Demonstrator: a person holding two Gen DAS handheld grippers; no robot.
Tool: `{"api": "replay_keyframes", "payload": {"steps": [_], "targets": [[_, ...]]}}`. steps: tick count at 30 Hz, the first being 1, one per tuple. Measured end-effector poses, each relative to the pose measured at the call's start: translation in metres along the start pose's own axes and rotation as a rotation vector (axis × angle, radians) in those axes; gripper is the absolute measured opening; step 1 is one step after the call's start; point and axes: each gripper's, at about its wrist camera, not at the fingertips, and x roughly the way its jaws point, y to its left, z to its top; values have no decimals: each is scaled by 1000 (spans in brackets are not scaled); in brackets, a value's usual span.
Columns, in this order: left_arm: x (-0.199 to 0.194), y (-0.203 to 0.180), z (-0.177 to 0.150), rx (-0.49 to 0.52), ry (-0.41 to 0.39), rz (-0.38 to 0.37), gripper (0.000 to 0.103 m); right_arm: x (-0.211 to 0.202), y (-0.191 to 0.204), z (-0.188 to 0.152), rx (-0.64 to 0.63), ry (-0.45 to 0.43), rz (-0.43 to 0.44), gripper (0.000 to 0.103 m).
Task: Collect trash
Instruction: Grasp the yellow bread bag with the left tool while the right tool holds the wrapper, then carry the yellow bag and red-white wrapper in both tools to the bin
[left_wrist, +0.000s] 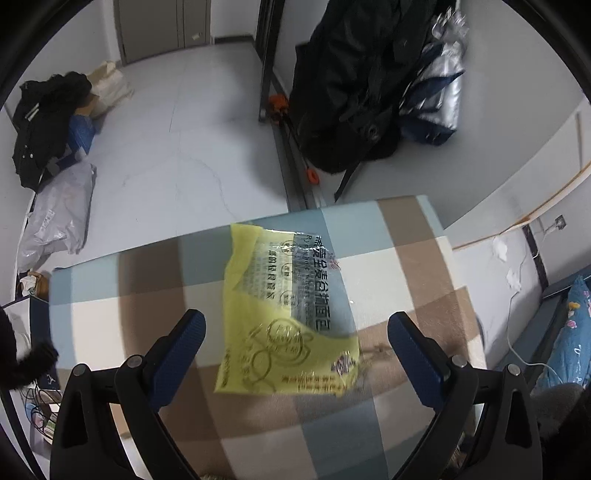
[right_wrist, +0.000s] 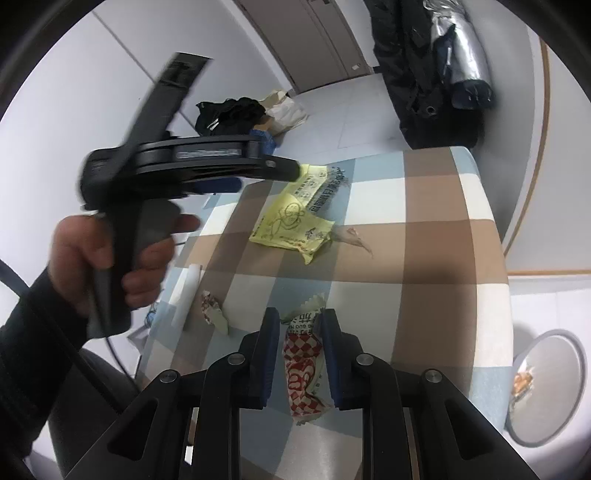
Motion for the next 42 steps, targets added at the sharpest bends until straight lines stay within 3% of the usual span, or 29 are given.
{"api": "replay_keyframes", "payload": {"steps": [9,12,21,26,34,39,42], "targets": [[34,-3,0,39,139,37,97,-7,-10,0,32,-12,11,22],[37,-1,-1,52,148,97,97,-9,-14,1,49,-12,13,22],[39,-6,-5,88,161,118,96,-13,-14,1,54,-16,25,22],[33,-3,-8,101,144,133,72,-14,-17,3,63,-23,27,22],[25,11,-12,25,150,50,36,-16,-14,-1,50,-31,18,22],[16,12,-17,16,136,37,22,-20,-11,-3,42,-44,9,22],[6,9,-20,15,106,26,19,-25,-9,-4,37,-54,4,22]]}}
